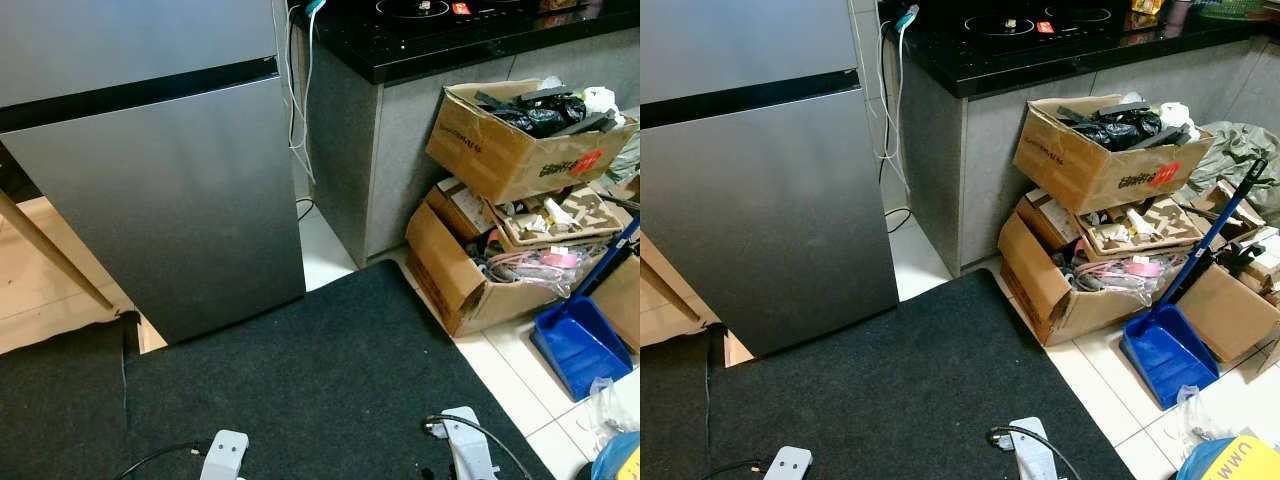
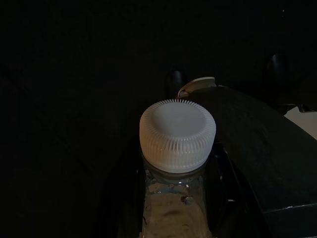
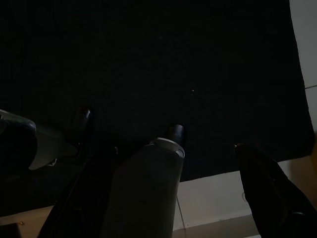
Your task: Restocking fridge
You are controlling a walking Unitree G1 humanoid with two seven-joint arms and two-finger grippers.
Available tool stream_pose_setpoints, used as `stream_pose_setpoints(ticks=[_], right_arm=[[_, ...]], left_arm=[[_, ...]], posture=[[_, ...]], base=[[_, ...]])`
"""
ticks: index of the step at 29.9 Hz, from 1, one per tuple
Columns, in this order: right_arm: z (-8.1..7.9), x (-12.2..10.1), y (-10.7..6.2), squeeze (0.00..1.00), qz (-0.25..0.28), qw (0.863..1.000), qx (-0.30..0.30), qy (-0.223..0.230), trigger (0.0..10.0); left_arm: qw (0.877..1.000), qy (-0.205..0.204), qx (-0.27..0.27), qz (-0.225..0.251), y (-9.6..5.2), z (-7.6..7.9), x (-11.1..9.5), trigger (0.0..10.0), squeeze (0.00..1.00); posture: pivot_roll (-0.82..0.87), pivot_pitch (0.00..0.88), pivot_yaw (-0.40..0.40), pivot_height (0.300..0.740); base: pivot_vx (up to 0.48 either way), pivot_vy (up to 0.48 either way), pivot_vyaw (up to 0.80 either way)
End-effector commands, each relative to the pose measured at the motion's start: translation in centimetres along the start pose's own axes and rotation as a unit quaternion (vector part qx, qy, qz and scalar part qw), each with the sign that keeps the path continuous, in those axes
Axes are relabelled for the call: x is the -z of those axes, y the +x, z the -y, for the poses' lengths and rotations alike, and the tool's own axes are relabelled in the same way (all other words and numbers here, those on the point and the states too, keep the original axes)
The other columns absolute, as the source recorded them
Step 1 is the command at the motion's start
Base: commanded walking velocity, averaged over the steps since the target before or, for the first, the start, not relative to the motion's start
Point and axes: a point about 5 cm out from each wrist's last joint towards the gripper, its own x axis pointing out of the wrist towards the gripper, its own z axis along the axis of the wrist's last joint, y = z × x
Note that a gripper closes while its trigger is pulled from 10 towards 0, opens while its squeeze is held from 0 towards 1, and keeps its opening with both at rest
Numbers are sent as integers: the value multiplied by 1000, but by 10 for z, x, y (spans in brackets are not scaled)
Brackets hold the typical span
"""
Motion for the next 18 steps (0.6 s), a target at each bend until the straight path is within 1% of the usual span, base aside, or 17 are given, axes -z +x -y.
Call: stream_pose_setpoints(ticks=[1, 18], right_arm=[[0, 7, -1, 0, -11, 1000, 1, -2, 10000], [0, 7, -1, 0, -11, 1000, 2, -3, 10000]], left_arm=[[1000, -2, 4, -12, 0, 4, 8, 10000, 0], [1000, -2, 5, -13, 0, 5, 9, 10000, 0]], posture=[[-90, 121, -2, 740], [-91, 122, -2, 740]], base=[[0, 0, 0], [0, 0, 0]])
